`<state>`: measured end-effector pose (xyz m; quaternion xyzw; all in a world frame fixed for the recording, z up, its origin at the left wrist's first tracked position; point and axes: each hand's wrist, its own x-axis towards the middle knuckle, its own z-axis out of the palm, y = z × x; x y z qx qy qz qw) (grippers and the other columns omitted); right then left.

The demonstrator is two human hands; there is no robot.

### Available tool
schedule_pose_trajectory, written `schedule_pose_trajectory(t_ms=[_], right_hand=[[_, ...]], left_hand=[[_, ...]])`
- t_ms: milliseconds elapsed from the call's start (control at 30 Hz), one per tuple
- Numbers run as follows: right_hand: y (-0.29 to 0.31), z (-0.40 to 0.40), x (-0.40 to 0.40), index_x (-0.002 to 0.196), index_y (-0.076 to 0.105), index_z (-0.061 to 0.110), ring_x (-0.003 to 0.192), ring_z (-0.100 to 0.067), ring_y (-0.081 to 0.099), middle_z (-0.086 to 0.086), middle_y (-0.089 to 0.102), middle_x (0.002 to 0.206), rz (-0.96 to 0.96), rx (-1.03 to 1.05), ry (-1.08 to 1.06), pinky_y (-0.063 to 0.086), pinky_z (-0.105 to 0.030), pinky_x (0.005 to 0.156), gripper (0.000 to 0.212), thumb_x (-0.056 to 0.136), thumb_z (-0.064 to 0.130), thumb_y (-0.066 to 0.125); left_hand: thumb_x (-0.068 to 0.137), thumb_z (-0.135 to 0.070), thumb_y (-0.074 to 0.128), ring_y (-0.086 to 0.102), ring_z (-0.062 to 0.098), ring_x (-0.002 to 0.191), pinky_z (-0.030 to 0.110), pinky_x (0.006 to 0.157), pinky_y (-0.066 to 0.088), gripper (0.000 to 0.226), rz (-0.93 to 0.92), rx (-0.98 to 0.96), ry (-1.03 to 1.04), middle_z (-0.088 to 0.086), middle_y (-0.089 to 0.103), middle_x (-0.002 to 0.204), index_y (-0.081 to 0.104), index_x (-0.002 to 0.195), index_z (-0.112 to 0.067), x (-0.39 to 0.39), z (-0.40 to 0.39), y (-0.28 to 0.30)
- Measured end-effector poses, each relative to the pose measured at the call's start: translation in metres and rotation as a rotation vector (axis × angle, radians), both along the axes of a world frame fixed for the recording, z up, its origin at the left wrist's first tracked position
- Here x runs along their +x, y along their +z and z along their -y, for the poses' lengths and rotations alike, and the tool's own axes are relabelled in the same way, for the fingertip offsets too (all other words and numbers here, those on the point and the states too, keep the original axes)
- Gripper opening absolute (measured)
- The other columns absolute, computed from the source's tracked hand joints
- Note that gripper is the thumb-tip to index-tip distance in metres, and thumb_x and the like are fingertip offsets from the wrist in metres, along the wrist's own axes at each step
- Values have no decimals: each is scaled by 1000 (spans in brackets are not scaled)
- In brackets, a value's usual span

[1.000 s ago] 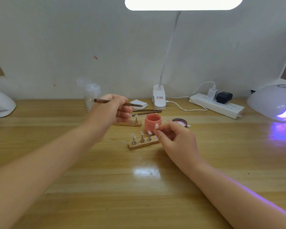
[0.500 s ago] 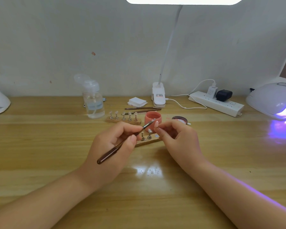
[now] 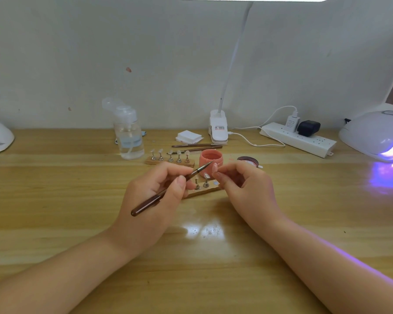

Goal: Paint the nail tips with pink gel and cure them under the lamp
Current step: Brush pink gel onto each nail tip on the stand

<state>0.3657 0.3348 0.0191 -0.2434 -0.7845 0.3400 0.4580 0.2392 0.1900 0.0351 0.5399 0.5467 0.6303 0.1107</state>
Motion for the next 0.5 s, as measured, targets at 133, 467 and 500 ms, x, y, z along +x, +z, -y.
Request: schedule_pose_trajectory(t_ms=[133, 467, 500], right_hand=[[0, 0, 1, 81, 70, 25, 68, -10, 63, 16, 66, 71, 2, 14, 7, 53, -33, 69, 11, 84, 14, 73], [1, 1, 0, 82, 71, 20, 68, -9, 62, 20, 64, 69, 1, 24, 22, 51, -30, 68, 6, 84, 15, 72], [1, 0, 0, 81, 70, 22, 68, -7, 61, 23, 64, 69, 5, 30, 20, 51, -27, 67, 9, 84, 14, 72]], left_hand=[[87, -27, 56, 70, 10, 80, 16, 72, 51, 18, -60, -37, 2, -4, 74, 85, 68, 98, -19, -1, 1, -1], [87, -28, 54, 70, 12, 79, 17, 71, 52, 20, -39, -12, 20, -3, 74, 85, 67, 98, -17, -1, -1, -2], [87, -29, 53, 70, 12, 78, 18, 71, 52, 21, -51, -20, 13, -2, 74, 84, 68, 96, -17, -1, -1, -2]])
